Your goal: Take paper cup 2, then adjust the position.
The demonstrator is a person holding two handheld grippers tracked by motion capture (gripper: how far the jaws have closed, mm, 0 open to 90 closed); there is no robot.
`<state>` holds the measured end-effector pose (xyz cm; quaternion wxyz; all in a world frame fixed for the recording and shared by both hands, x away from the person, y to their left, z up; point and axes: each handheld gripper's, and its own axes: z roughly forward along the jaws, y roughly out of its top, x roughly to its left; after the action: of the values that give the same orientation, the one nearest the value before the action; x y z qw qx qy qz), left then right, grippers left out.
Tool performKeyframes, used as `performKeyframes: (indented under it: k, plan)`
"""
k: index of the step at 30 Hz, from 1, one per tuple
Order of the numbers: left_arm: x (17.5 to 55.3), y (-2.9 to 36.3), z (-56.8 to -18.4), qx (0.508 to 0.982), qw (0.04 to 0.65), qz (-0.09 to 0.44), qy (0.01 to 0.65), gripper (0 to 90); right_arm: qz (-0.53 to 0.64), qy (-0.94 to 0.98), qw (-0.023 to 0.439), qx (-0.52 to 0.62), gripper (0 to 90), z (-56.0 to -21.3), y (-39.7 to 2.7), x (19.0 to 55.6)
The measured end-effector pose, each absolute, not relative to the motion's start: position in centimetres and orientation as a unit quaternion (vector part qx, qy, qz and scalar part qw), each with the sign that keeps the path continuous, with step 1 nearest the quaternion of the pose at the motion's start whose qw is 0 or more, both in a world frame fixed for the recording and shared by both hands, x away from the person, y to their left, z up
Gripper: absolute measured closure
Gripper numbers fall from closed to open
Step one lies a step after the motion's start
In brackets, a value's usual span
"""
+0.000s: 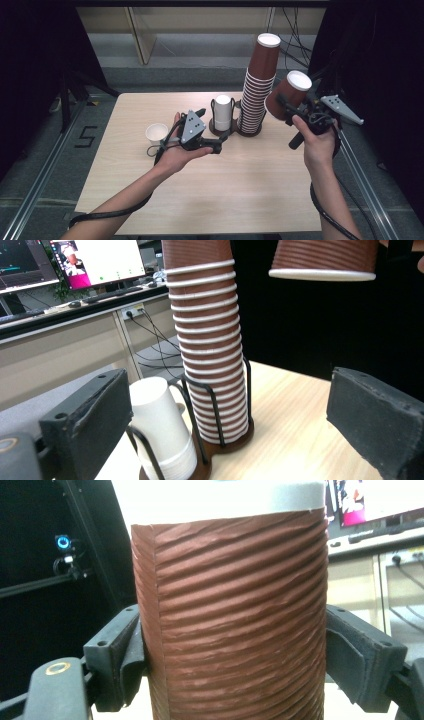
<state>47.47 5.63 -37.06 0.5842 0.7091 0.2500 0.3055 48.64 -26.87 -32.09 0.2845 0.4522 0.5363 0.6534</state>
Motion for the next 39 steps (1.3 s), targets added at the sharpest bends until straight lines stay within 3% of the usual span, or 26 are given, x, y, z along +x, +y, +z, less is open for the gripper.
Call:
performKeyframes:
  k: [15, 31, 39]
  plan:
    - [44.4, 7.7, -41.4, 0.725, 0.573, 0.29, 0.248, 4.2, 0.646, 0.573, 0.229, 0.449, 18.9, -38.1, -23.9, 46.7]
    - [42.7, 7.5, -43.7, 0.736, 0.57, 0.273, 0.245, 4.2, 0.632, 0.595, 0.205, 0.452, 18.7, -41.0, -22.1, 44.8]
    - [42.6, 6.9, -44.8, 0.739, 0.576, 0.245, 0.249, 1.9, 0.63, 0.598, 0.17, 0.466, 18.6, -42.6, -21.3, 44.5]
